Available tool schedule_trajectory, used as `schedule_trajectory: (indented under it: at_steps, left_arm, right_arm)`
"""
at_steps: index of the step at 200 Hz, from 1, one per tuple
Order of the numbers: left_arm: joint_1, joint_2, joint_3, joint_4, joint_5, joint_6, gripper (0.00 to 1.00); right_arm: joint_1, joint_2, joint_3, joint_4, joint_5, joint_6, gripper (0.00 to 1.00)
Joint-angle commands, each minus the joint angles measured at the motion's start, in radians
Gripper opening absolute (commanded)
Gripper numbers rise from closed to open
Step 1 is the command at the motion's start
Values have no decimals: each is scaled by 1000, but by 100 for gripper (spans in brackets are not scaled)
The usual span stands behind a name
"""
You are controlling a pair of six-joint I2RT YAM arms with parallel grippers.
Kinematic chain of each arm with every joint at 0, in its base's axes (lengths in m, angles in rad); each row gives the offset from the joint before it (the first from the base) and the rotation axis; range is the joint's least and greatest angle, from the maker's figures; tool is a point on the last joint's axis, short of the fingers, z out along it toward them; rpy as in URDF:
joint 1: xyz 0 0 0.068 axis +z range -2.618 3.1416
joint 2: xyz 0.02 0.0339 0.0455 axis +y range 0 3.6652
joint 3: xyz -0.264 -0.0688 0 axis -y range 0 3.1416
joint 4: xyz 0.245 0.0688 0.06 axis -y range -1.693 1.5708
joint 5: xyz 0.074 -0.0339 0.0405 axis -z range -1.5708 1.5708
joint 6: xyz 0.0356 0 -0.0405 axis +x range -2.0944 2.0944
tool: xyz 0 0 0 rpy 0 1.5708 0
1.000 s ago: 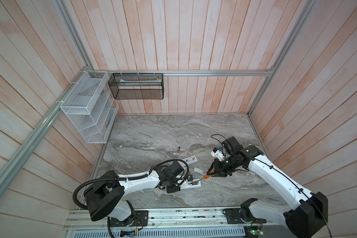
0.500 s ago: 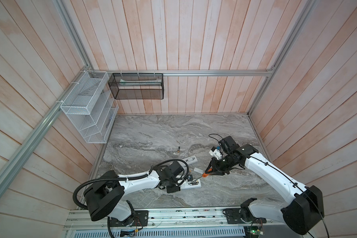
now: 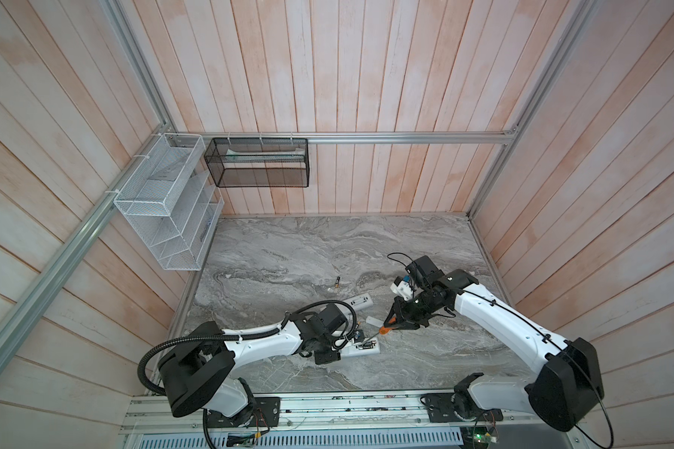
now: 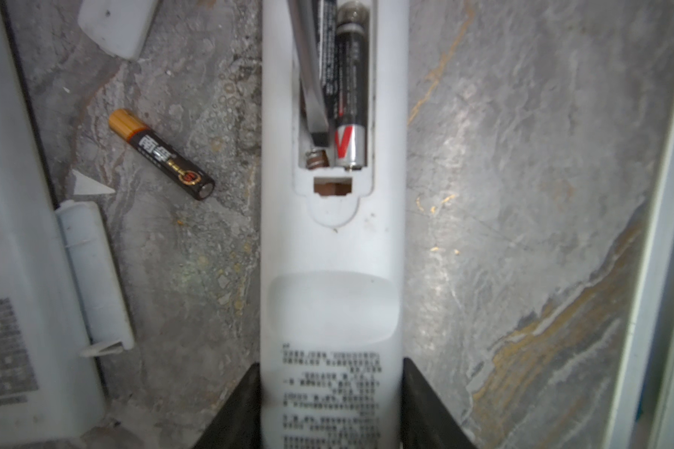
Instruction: Unload the batteries from the remote control
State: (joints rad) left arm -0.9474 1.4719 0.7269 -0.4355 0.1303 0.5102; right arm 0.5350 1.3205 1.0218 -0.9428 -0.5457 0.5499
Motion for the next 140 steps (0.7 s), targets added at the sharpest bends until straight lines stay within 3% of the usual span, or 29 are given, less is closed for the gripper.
schedule_trajectory:
  at_steps: [1,52,140]
  left_arm:
    - [1,6,-2,21,-8,5,14]
    - [2,9,-2,21,-8,5,14]
    - [1,7,-2,15,-8,6,14]
  right_arm:
    - [17,20,44,-34,45,-22,14]
    - [13,35,125,-154,141,-89,14]
    - [-87,34,204,-214,156,-169,14]
